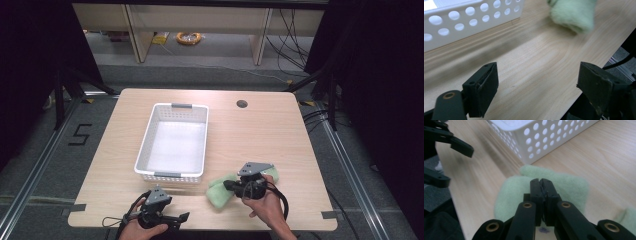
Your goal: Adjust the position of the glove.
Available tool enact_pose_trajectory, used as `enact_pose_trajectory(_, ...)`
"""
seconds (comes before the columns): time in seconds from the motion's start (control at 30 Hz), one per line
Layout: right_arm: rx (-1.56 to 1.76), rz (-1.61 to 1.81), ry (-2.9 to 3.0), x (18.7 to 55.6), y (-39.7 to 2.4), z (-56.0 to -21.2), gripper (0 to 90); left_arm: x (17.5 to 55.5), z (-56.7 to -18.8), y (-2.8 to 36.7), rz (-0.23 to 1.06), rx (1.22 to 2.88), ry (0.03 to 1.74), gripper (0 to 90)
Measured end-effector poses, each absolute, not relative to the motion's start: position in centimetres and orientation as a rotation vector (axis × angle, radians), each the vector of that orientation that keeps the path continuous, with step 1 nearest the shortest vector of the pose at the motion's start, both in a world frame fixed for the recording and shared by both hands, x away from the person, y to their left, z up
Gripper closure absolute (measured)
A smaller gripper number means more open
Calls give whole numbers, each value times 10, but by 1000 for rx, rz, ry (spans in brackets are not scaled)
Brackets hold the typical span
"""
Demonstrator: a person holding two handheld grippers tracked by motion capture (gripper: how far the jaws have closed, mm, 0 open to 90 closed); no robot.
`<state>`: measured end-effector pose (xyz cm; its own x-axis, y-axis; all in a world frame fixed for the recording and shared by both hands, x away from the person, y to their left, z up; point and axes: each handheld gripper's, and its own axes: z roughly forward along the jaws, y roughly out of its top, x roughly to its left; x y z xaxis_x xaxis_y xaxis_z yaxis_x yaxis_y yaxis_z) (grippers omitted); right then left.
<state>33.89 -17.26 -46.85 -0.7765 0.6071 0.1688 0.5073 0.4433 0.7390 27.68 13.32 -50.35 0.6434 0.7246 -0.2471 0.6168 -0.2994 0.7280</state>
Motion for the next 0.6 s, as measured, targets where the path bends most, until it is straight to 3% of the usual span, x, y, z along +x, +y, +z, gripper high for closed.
enact_pose_trajectory(0.2,1109,1295,2484,314,-192,-472,890,277,-504,133,172,2034,1038,163)
enact_pose_trajectory(0.6,1211,1183,2487,299,-193,-495,862,276,-504,133,157,2041,1043,163)
